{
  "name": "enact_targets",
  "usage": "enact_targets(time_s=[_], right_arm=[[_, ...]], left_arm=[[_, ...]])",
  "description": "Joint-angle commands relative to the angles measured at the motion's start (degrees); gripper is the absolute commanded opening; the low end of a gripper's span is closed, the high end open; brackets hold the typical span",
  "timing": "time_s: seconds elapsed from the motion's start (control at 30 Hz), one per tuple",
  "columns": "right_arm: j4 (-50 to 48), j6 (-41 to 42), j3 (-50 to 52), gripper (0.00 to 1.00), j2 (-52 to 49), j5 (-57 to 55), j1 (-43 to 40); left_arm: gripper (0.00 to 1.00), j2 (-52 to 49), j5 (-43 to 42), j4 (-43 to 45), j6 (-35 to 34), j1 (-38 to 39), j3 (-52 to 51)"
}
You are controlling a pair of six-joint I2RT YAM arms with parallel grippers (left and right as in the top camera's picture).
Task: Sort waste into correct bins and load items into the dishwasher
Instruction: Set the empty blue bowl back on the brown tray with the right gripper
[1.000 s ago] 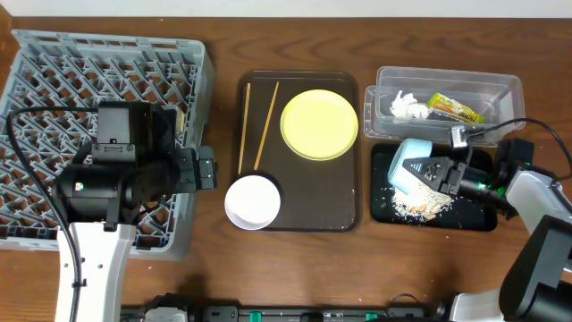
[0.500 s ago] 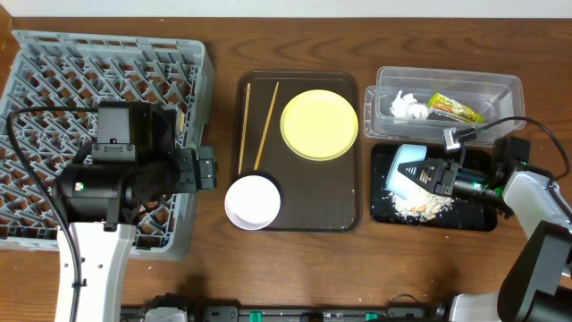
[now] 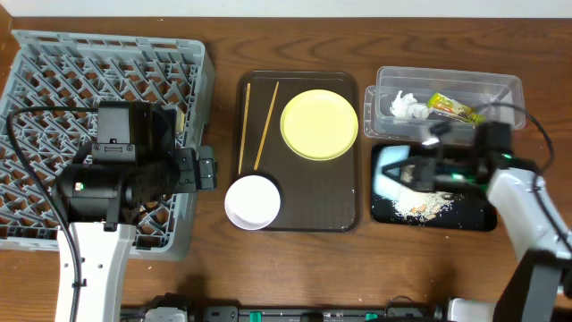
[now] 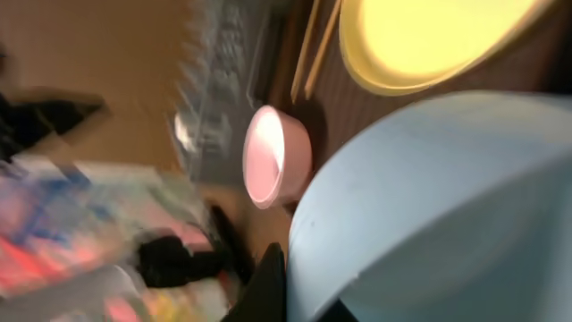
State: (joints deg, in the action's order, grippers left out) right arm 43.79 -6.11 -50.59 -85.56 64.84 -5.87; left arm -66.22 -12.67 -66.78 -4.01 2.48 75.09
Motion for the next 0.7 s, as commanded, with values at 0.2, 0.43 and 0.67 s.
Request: enact_targets(time_s=[0.2,0.43,0.67], right_arm=[[-3.0,18.0,-5.6,0.01,1.4,-58.8,40.0],[-9.7,20.0,-6.0,0.06,-8.4,-65.5,50.5],[-3.3,15.4,-14.6,0.58,-8.1,-63.1,50.3]], left_arm=[[0.99,0.0,0.7,0.0,0.8,0.2,0.5],[0.99,0.0,0.7,0.0,0.8,0.2,0.5],[0.99,0.0,0.7,0.0,0.8,0.2,0.5]])
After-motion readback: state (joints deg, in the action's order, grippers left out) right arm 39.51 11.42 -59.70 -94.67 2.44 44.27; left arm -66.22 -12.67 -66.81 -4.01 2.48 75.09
